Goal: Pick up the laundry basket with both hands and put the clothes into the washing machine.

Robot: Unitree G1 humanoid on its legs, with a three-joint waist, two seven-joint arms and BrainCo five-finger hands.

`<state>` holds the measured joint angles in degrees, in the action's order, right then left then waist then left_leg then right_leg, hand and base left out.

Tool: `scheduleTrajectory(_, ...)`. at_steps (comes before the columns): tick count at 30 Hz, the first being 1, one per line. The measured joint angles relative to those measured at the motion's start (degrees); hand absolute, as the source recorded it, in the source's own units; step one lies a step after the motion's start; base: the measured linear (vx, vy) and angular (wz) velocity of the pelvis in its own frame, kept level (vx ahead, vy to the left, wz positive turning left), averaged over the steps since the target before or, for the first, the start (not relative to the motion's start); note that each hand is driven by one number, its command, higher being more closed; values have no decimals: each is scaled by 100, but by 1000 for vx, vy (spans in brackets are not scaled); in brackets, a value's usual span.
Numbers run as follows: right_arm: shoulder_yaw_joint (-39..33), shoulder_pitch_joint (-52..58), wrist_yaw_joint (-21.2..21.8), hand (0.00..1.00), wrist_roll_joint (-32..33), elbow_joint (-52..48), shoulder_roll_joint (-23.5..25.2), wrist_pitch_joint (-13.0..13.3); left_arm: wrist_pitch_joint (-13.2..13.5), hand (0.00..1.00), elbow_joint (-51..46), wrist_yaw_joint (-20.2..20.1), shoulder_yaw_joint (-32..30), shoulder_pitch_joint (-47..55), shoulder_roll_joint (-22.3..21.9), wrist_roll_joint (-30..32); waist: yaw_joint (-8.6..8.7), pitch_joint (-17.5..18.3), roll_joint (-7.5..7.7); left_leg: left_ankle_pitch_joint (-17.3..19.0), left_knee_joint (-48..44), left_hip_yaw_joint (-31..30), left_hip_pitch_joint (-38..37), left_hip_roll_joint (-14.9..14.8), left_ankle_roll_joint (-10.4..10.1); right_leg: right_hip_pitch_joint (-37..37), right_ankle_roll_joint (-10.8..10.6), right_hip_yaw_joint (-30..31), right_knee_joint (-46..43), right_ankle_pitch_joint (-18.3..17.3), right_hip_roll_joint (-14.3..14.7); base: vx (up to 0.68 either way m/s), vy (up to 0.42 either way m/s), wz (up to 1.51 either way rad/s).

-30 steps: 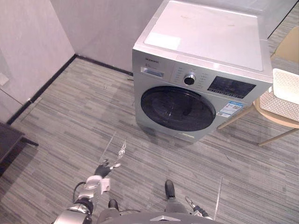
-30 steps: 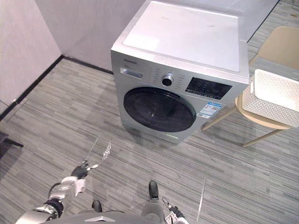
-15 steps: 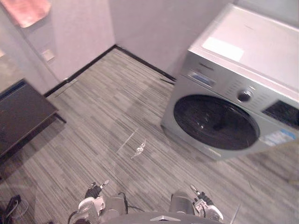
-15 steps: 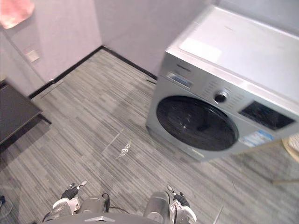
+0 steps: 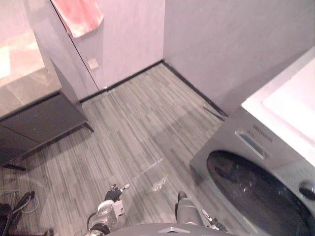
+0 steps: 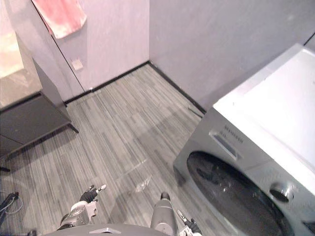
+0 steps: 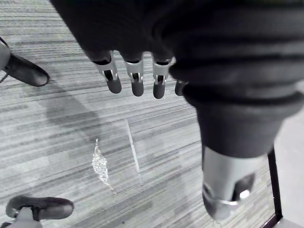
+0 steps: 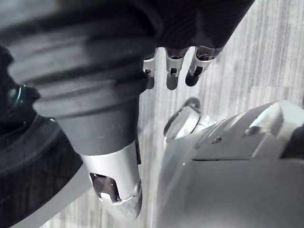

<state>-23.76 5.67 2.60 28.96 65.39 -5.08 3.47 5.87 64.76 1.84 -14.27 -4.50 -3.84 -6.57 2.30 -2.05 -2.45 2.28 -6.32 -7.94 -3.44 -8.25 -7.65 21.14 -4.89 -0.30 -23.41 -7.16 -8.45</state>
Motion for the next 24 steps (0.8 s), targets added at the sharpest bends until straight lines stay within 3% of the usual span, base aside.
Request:
scheduleTrajectory(2,-3,-56,-9,0,-43,147,-7,-9,10,0,-12,19,-18,-40,24,-110,68,39,90,-339,-595,201,302,-100,-104,-425,128,-337,298,-90,50,278,-303,82)
scheduleTrajectory(3,2,-86,-10,0,-37,160,14,-12,8,0,-5,30,-106,-7,52,-192,92,-36,211,-505,-1169,607,529,-275,-50,-801,224,-617,497,-106,81,240,-288,83)
scheduleTrajectory(4,3,-135,-11,0,-33,166,19,-11,7,0,-8,34,-152,20,73,-217,96,-38,213,-629,-1419,841,607,-373,33,-974,275,-754,562,-129,101,224,-294,88)
scheduleTrajectory(5,8,-142,-14,0,-19,212,-2,14,6,0,-14,37,-160,115,113,-212,110,-36,312,-810,-1824,1201,767,-550,214,-1268,355,-1024,661,-160,136,153,-233,74)
scheduleTrajectory(7,-6,-209,-27,0,2,287,-136,37,-16,0,-13,25,-158,251,101,-193,100,-20,280,-868,-2358,1420,1095,-644,323,-1535,405,-1360,691,-182,156,134,-163,96)
scheduleTrajectory(9,-20,-254,-45,0,62,254,-282,111,-21,0,-68,2,-173,393,95,-163,87,-49,231,-616,-2669,1413,1363,-625,251,-1744,458,-1426,638,-214,168,107,-46,115)
scheduleTrajectory(10,-17,-258,-64,0,106,193,-293,142,-22,0,-78,-14,-196,400,98,-162,36,-53,159,-286,-2686,1482,1506,-473,237,-1822,459,-1484,593,-219,169,36,59,93)
scheduleTrajectory(13,10,-253,-52,0,108,46,-141,133,-39,0,-44,-28,-236,426,176,-76,12,-31,130,-133,-1960,1706,1388,-238,344,-1895,385,-1404,468,-272,188,0,83,130)
scheduleTrajectory(14,64,-258,-46,0,114,35,25,127,-52,0,-59,-69,-245,414,189,12,38,-42,141,-122,-977,1822,1054,-53,356,-1887,318,-1144,531,-314,155,-28,139,130)
scheduleTrajectory(16,204,-319,-42,0,116,39,115,118,-85,0,-59,-80,-311,422,153,54,-48,-58,64,-3,-126,1866,863,56,266,-1836,155,-999,582,-570,177,-85,169,115)
scheduleTrajectory(17,280,-450,-36,0,113,50,160,121,-104,0,-136,-72,-416,411,234,66,-109,-177,206,-76,8,1847,864,212,290,-1803,179,-866,575,-672,87,-144,137,46)
scheduleTrajectory(20,556,-549,-30,0,105,38,259,140,-111,0,-100,-63,-714,757,338,60,-168,-132,321,-177,298,2071,566,317,344,-1848,193,-530,660,-650,31,-84,71,-29)
scheduleTrajectory(22,554,-522,-23,0,98,39,264,134,-108,0,-78,-70,-726,774,334,68,-146,15,321,-209,411,2097,532,387,378,-1833,124,-490,732,-631,-23,-15,72,-20)
scheduleTrajectory(24,555,-429,-21,0,74,28,272,131,-103,0,-63,-71,-673,736,374,66,-144,95,414,-206,458,2112,522,521,437,-1799,-2,-486,686,-708,-151,31,67,7)
